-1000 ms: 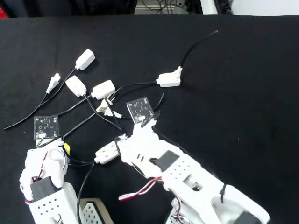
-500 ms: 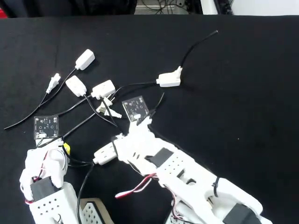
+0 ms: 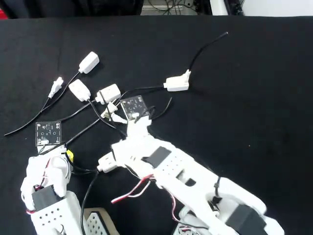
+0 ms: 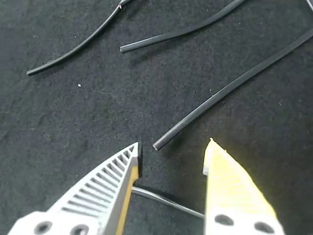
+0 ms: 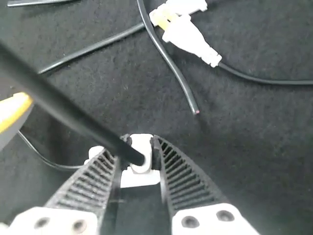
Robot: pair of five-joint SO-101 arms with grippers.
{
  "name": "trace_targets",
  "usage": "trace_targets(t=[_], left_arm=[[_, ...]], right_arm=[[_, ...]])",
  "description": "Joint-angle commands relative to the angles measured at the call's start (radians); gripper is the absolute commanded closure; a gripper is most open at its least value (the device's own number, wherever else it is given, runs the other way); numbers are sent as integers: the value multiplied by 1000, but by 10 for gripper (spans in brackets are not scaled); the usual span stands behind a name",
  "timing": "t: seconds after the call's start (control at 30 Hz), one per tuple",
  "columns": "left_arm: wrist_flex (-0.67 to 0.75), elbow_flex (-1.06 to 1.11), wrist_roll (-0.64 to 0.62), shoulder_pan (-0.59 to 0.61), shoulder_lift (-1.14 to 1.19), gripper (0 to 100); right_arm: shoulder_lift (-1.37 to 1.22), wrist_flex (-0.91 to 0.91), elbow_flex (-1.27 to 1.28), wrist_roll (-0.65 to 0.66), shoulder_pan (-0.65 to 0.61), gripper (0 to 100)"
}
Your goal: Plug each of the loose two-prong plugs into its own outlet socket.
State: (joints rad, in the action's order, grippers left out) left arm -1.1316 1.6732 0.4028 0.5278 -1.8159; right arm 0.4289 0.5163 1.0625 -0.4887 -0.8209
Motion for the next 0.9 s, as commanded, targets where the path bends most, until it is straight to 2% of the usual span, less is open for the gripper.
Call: trace_targets(t=[0.0,0.13,0.33,0.87], left_arm=[[21,4,5,8,-5,784],[21,5,5,8,-5,784],[21,5,5,8,-5,784],[21,5,5,8,-5,784]], right_arm=[[-77,0,-59,-11,-12,986],[-105,11,-65,-26,-15,986],[-38,152,-104,-54,-12,986],[205,150,35,-60,-17,986]])
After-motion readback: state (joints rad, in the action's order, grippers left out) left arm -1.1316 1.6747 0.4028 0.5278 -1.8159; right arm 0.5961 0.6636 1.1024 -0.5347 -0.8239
